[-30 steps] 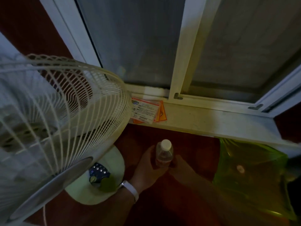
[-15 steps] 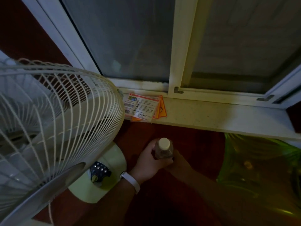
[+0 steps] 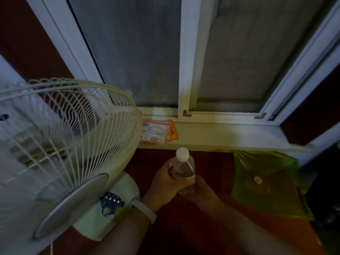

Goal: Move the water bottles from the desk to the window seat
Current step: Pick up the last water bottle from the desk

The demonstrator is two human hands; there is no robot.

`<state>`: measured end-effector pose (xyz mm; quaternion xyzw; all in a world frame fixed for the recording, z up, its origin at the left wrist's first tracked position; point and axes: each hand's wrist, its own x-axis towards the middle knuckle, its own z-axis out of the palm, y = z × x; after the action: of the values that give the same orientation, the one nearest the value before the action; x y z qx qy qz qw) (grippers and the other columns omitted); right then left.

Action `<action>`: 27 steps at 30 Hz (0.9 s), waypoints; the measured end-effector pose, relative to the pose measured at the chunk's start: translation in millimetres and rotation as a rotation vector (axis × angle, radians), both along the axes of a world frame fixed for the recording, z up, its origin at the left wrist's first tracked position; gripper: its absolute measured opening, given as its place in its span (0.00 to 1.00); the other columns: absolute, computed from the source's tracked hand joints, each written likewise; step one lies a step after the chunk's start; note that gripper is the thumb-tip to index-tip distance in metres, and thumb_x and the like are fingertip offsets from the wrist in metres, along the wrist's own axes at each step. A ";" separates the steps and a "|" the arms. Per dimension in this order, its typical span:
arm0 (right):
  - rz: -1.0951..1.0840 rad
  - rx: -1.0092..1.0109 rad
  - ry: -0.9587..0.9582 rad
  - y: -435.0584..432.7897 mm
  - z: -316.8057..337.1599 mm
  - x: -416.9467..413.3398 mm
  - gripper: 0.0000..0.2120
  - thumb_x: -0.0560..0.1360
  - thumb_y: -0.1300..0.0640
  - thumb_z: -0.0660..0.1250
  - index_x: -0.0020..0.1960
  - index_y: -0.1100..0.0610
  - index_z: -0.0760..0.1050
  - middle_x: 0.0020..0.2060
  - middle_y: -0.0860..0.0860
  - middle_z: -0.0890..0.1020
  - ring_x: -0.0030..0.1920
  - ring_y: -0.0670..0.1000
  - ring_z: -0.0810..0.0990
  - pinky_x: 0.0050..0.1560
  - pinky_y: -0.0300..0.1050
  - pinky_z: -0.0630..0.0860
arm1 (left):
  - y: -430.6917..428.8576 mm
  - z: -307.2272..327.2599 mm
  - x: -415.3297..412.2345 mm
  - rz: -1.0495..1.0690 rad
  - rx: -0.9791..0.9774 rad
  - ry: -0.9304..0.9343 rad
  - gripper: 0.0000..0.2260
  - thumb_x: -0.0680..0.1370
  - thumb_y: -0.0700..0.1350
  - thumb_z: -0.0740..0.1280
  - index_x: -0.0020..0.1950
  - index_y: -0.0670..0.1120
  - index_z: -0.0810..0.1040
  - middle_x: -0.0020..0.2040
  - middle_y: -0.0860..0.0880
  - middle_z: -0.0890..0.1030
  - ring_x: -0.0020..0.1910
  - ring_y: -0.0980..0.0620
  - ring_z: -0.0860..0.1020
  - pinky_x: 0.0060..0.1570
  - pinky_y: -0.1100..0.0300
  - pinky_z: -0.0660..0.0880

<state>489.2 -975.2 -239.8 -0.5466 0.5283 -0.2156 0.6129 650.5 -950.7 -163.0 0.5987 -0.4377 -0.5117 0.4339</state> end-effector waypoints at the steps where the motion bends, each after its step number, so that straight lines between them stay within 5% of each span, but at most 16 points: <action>1: -0.029 -0.003 -0.022 4.2 3.0 -2.3 0.35 0.62 0.45 0.82 0.64 0.54 0.74 0.54 0.52 0.84 0.55 0.52 0.84 0.55 0.51 0.81 | 1.7 5.1 -3.0 -0.024 -0.020 0.012 0.30 0.66 0.40 0.81 0.65 0.53 0.76 0.56 0.54 0.84 0.54 0.58 0.83 0.48 0.65 0.80; 6: -0.212 -0.022 -0.137 23.6 25.7 -20.3 0.41 0.58 0.53 0.83 0.66 0.62 0.71 0.57 0.60 0.83 0.59 0.60 0.81 0.56 0.51 0.81 | 0.2 22.9 -24.2 -0.147 -0.115 0.067 0.33 0.63 0.49 0.81 0.66 0.54 0.76 0.58 0.54 0.83 0.57 0.56 0.82 0.56 0.58 0.80; 9: -0.296 -0.017 -0.165 39.6 49.3 -37.7 0.34 0.64 0.58 0.81 0.66 0.61 0.71 0.56 0.59 0.83 0.59 0.60 0.82 0.58 0.51 0.80 | -4.0 29.9 -41.1 -0.209 -0.151 0.124 0.31 0.63 0.44 0.80 0.64 0.50 0.78 0.56 0.50 0.85 0.56 0.51 0.83 0.55 0.57 0.80; 13: -0.405 -0.034 -0.170 64.5 78.4 -63.7 0.37 0.57 0.50 0.81 0.63 0.57 0.74 0.54 0.58 0.84 0.57 0.58 0.83 0.62 0.56 0.77 | 2.2 46.2 -70.4 -0.297 -0.188 0.164 0.26 0.60 0.45 0.80 0.57 0.53 0.82 0.52 0.49 0.86 0.52 0.52 0.84 0.49 0.62 0.79; 16: -0.504 -0.062 -0.179 85.2 91.9 -83.4 0.37 0.54 0.55 0.81 0.60 0.61 0.74 0.48 0.56 0.85 0.50 0.55 0.84 0.54 0.48 0.80 | 16.0 59.0 -95.5 -0.350 -0.188 0.182 0.24 0.61 0.45 0.80 0.56 0.56 0.82 0.52 0.50 0.86 0.52 0.53 0.84 0.50 0.61 0.78; 19: -0.542 -0.041 -0.176 113.2 106.0 -111.9 0.27 0.65 0.67 0.78 0.60 0.56 0.73 0.48 0.52 0.84 0.46 0.49 0.83 0.45 0.38 0.80 | 34.8 73.4 -124.2 -0.412 -0.202 0.158 0.24 0.63 0.43 0.81 0.56 0.58 0.82 0.53 0.52 0.86 0.53 0.54 0.84 0.51 0.61 0.78; 23: -0.551 -0.039 -0.130 155.8 116.9 -161.4 0.28 0.64 0.55 0.77 0.62 0.49 0.73 0.52 0.51 0.83 0.49 0.49 0.84 0.45 0.40 0.76 | 62.3 87.3 -173.7 -0.506 -0.222 0.145 0.25 0.65 0.36 0.79 0.59 0.51 0.81 0.52 0.49 0.86 0.53 0.50 0.84 0.53 0.56 0.80; 27: -0.658 -0.029 -0.119 204.7 128.6 -213.6 0.23 0.69 0.57 0.77 0.61 0.47 0.73 0.52 0.51 0.83 0.51 0.51 0.82 0.49 0.43 0.77 | 102.1 93.6 -235.5 -0.584 -0.190 0.152 0.29 0.64 0.37 0.78 0.63 0.51 0.79 0.53 0.49 0.86 0.54 0.51 0.84 0.53 0.58 0.80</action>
<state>275.7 -770.5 -111.2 -0.3418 0.6367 -0.4411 0.5323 415.0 -848.6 -69.3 0.3647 -0.6032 -0.6147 0.3539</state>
